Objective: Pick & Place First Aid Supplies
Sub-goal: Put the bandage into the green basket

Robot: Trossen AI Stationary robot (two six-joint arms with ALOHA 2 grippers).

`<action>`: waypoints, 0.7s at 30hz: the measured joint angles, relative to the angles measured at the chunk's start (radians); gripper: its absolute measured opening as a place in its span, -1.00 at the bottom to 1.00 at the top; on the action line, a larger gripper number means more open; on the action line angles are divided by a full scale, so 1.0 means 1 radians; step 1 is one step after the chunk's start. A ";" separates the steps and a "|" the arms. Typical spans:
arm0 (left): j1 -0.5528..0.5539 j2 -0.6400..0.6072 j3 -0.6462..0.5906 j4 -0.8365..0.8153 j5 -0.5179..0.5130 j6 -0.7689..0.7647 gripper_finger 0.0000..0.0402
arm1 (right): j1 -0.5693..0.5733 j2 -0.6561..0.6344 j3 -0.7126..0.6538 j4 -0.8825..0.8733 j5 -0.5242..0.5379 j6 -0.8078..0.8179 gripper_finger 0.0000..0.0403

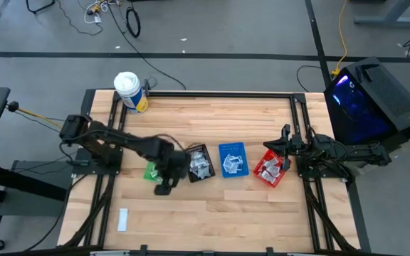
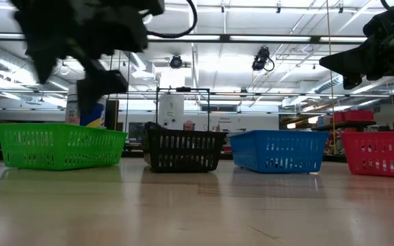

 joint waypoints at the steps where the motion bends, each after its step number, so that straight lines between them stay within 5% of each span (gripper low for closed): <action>1: -0.019 0.000 0.000 -0.024 -0.001 0.032 0.63 | 0.000 0.000 0.000 0.000 0.000 0.000 -0.89; 11: -0.248 0.000 0.000 -0.219 -0.095 0.257 0.63 | 0.000 0.000 0.000 0.000 0.000 0.000 -0.89; 21: -0.492 0.000 0.000 -0.242 -0.182 0.364 0.63 | 0.000 0.000 0.000 0.000 0.000 0.000 -0.89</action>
